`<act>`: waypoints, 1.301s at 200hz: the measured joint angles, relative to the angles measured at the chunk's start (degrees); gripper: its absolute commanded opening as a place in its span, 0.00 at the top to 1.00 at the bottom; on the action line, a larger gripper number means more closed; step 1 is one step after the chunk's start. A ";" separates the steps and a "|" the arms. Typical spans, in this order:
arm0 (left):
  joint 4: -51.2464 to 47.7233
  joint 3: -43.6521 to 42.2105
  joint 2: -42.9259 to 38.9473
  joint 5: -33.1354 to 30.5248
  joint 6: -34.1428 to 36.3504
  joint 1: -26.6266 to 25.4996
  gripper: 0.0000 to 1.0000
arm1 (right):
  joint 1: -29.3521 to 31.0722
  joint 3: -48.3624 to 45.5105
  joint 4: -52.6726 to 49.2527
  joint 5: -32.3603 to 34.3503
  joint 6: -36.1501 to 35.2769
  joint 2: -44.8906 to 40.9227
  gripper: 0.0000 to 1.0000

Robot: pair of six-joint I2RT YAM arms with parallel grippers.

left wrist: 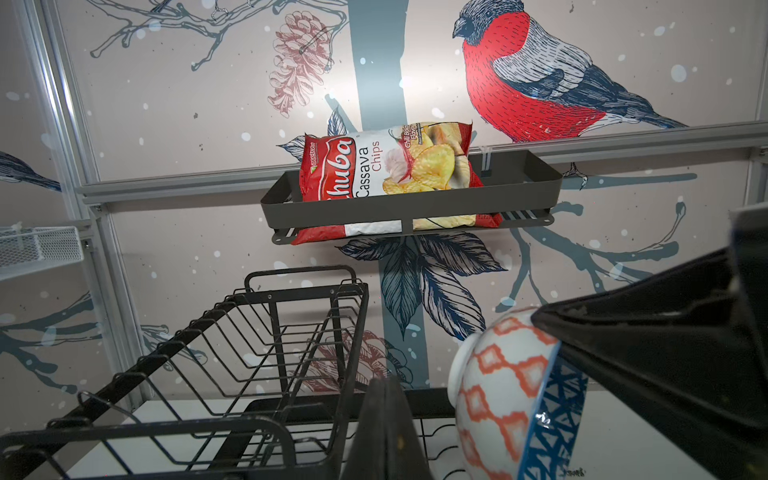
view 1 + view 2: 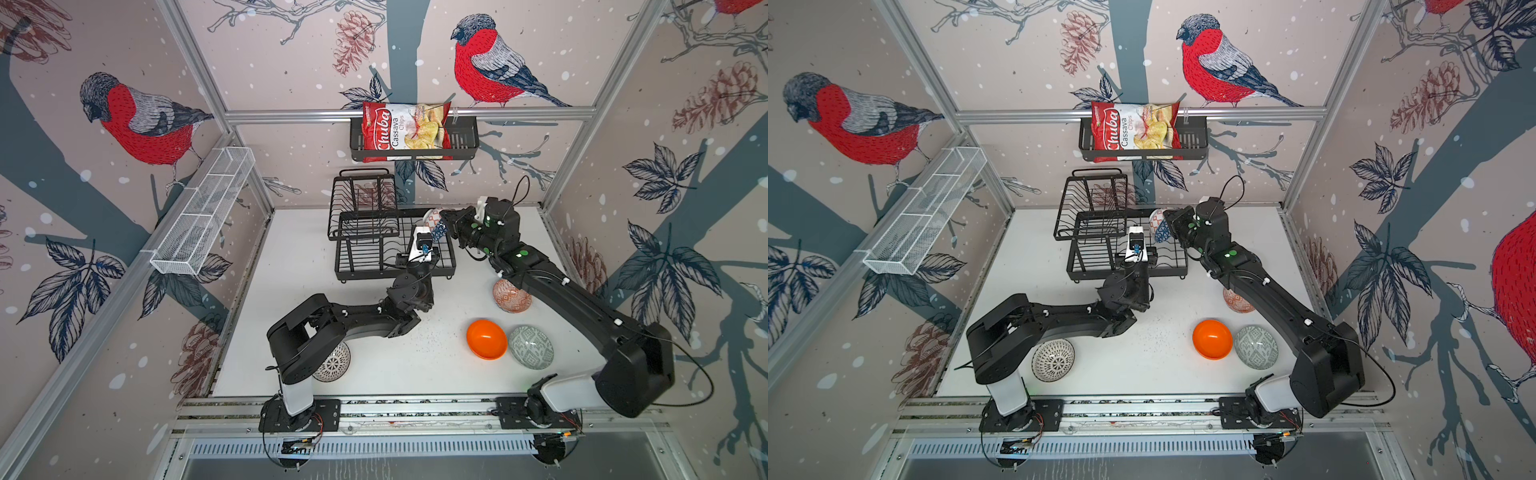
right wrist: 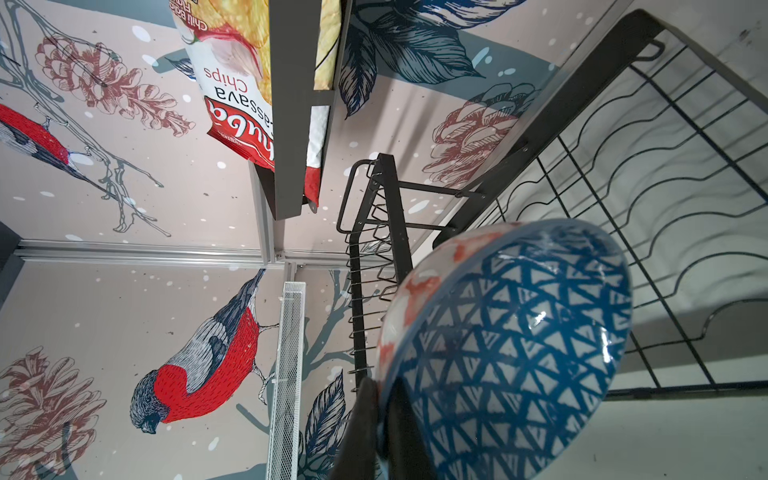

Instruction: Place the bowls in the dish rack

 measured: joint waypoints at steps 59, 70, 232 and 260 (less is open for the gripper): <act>-15.78 -1.40 -7.98 3.78 -8.85 0.00 0.16 | -1.09 -0.96 1.53 0.07 -3.26 -1.38 1.00; -18.43 -2.10 -9.99 5.14 -11.10 0.00 0.08 | -1.46 -1.64 2.67 0.31 -3.52 -1.73 1.00; -76.74 11.15 -26.84 35.08 -30.56 19.10 0.03 | -2.08 -14.91 22.67 -1.11 -5.73 3.39 1.00; -76.83 9.86 -27.78 39.04 -30.88 21.49 0.03 | -1.77 -14.78 27.76 -1.36 -4.24 7.43 1.00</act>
